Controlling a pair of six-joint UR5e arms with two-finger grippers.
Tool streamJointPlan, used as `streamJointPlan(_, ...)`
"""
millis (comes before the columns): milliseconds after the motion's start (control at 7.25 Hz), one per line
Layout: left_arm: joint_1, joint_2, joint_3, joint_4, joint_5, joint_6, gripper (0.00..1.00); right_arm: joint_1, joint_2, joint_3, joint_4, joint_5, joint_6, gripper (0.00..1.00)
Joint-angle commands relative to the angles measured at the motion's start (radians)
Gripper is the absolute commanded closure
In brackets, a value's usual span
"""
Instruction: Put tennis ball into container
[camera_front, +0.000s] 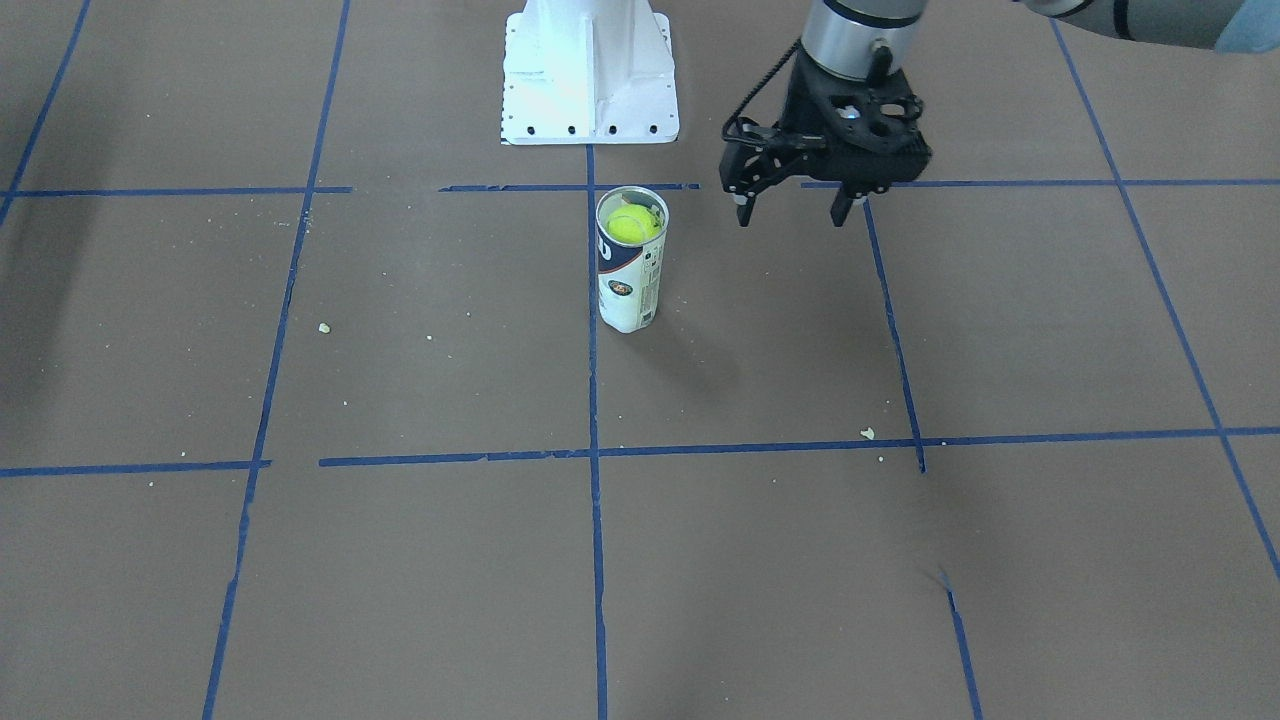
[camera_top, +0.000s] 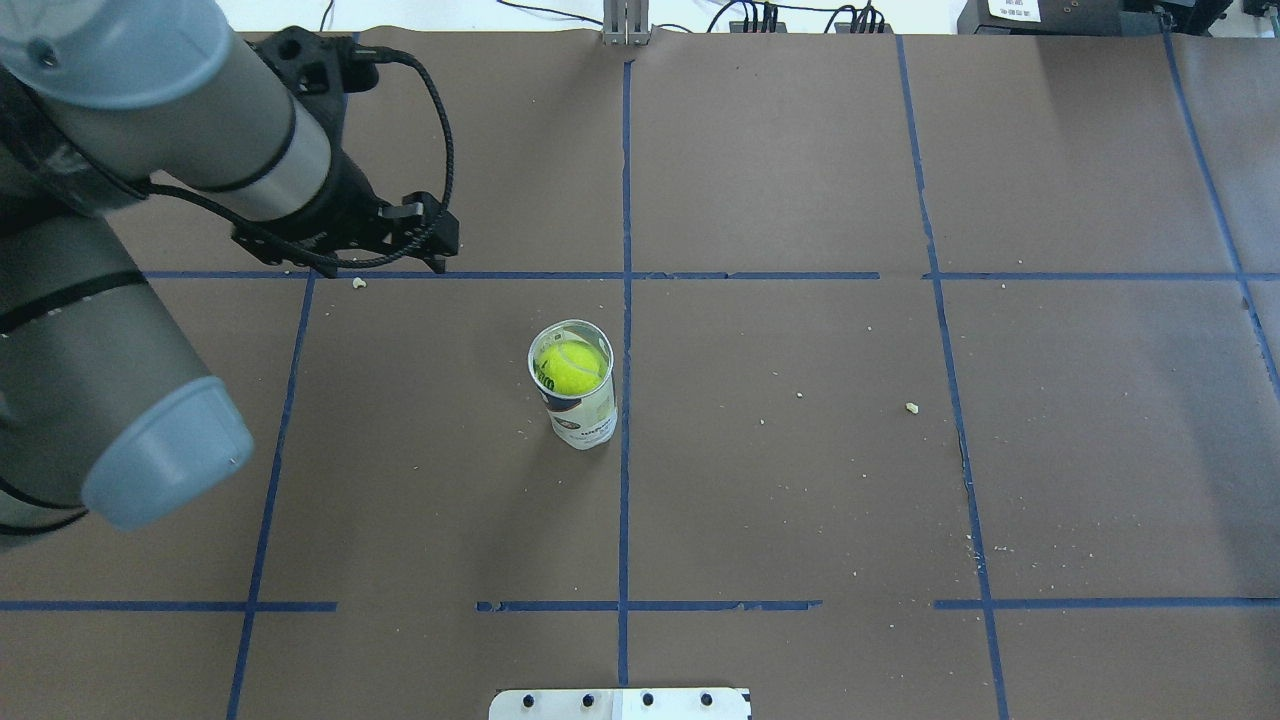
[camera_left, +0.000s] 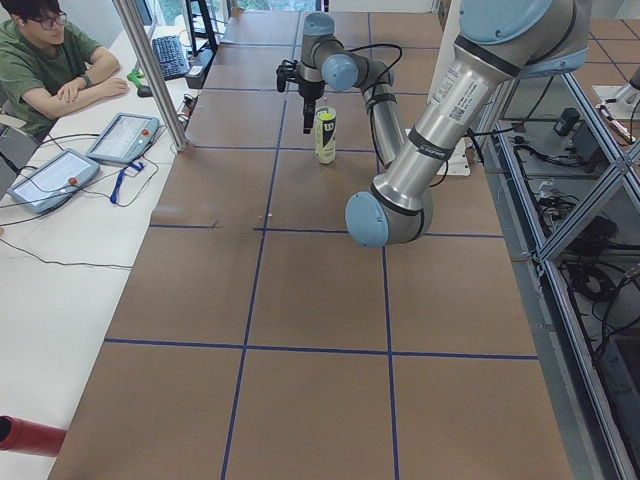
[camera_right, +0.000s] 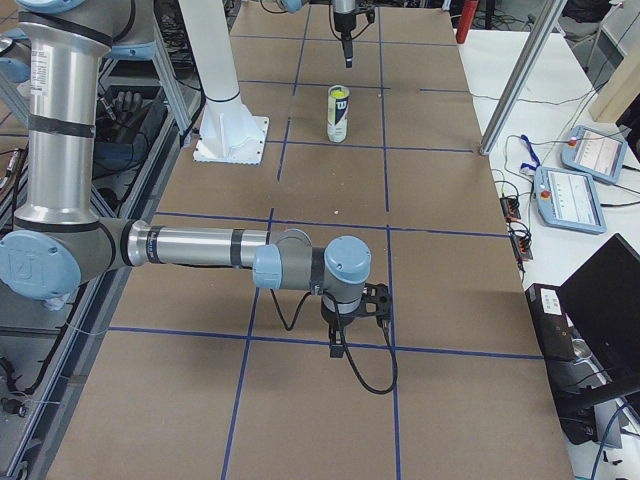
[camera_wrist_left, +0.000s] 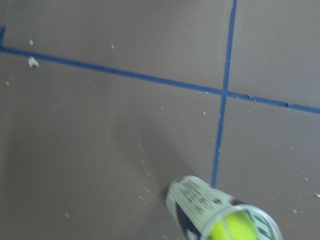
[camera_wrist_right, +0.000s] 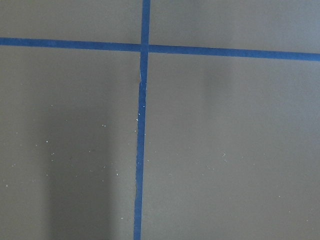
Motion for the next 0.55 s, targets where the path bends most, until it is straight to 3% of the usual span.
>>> streamJointPlan(0,-0.262,0.139,0.087,-0.054,-0.156,0.395,0.0,0.0,0.0,0.0,0.0,0.0,0.0,0.0)
streamJointPlan(414,-0.563,0.318,0.282,-0.118,-0.288,0.866,0.0,0.0,0.0,0.0,0.0,0.0,0.0,0.0)
